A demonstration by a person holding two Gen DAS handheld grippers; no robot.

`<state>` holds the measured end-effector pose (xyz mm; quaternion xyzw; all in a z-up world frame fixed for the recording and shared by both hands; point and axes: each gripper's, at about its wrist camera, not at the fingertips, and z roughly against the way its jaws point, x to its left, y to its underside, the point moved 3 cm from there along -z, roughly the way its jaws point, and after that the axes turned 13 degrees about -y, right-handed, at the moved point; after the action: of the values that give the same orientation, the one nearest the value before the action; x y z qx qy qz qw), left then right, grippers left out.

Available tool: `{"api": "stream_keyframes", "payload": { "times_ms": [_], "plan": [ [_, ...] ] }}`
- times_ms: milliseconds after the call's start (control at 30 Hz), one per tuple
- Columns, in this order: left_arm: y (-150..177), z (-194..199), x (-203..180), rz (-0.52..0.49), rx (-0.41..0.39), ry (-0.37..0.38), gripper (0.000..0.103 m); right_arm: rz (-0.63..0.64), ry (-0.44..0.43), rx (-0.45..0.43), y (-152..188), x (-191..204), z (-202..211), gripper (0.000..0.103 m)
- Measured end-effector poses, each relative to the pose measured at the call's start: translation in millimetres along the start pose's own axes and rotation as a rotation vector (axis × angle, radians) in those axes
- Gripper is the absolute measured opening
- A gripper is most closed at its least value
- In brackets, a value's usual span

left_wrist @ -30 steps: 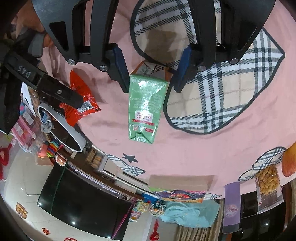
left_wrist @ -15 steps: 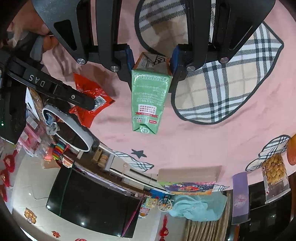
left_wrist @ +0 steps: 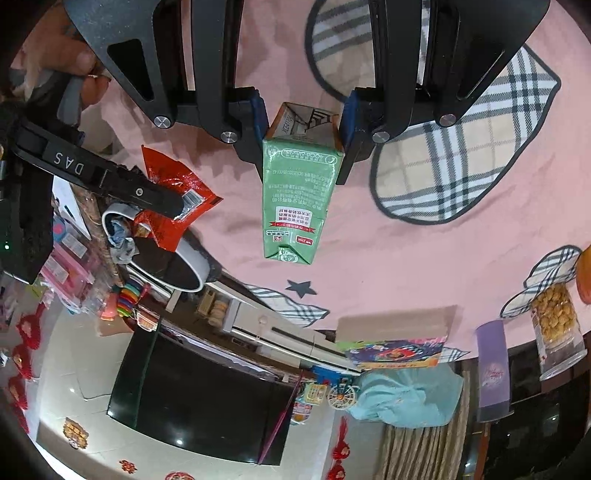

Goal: Collect trash
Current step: 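Carry the juice box and chip bag over the trash bin with both tools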

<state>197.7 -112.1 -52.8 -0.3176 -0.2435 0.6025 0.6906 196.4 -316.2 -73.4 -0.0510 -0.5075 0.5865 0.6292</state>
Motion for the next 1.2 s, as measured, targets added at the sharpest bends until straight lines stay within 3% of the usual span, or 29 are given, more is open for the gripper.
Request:
{"api": "stream_keyframes", "payload": {
  "times_ms": [1200],
  "plan": [
    [-27,1,-78,-0.116,-0.031,0.097,0.030,-0.056,0.045,-0.109,-23,-40,58,0.041]
  ]
}}
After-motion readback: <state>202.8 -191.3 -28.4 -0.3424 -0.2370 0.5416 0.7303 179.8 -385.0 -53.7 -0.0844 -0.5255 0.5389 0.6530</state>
